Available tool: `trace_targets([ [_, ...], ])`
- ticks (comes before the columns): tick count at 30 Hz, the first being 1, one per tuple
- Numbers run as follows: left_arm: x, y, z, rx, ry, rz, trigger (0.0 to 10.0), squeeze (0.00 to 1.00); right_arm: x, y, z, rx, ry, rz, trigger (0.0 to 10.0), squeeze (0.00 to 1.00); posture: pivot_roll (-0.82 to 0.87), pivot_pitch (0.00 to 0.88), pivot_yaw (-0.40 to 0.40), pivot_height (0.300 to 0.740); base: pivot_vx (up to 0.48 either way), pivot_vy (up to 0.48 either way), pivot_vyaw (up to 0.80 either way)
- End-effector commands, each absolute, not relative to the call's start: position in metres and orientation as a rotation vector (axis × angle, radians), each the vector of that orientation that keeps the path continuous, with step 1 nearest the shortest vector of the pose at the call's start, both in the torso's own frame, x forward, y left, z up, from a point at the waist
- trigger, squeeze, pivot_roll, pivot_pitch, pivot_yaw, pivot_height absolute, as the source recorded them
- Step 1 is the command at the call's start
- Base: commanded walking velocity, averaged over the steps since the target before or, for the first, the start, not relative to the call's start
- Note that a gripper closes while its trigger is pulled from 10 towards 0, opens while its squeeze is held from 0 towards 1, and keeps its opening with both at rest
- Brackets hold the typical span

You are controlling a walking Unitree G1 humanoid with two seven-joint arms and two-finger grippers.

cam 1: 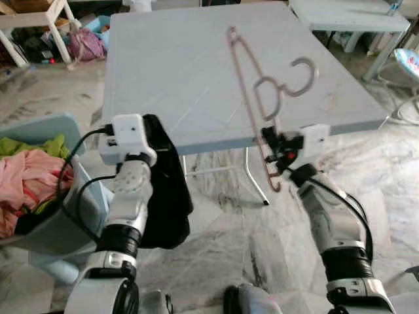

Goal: Hang hanger

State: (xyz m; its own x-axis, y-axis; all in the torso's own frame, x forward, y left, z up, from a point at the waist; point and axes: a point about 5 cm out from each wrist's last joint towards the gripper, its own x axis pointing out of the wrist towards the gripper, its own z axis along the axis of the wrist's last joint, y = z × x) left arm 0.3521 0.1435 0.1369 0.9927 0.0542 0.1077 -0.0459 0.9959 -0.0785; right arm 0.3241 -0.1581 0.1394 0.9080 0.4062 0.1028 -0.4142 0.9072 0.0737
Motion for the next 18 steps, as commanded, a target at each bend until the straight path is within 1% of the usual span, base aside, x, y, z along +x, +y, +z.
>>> trace_targets([
  [1,0.352,0.136,0.138,-0.082,-0.119,0.029,0.0,0.0,0.323,-0.169,0.143,0.078,-0.1,0.39,10.0,0.0,-0.06,0.119,0.011,0.74,0.0,-0.48,0.0],
  [4,0.352,0.136,0.138,-0.081,-0.118,0.03,0.0,0.0,0.323,-0.167,0.142,0.078,-0.099,0.393,10.0,0.0,-0.06,0.119,0.011,0.74,0.0,-0.48,0.0],
  [13,0.351,0.137,0.14,-0.094,-0.135,0.031,0.0,0.0,0.322,-0.167,0.143,0.086,-0.104,0.398,10.0,0.0,-0.06,0.113,0.013,0.74,0.0,0.0,0.0],
  [18,0.349,0.146,0.153,-0.044,-0.194,0.069,0.0,0.0,0.321,-0.17,0.146,0.067,-0.115,0.4,10.0,0.0,-0.05,0.105,0.015,0.74,0.0,0.0,0.0],
])
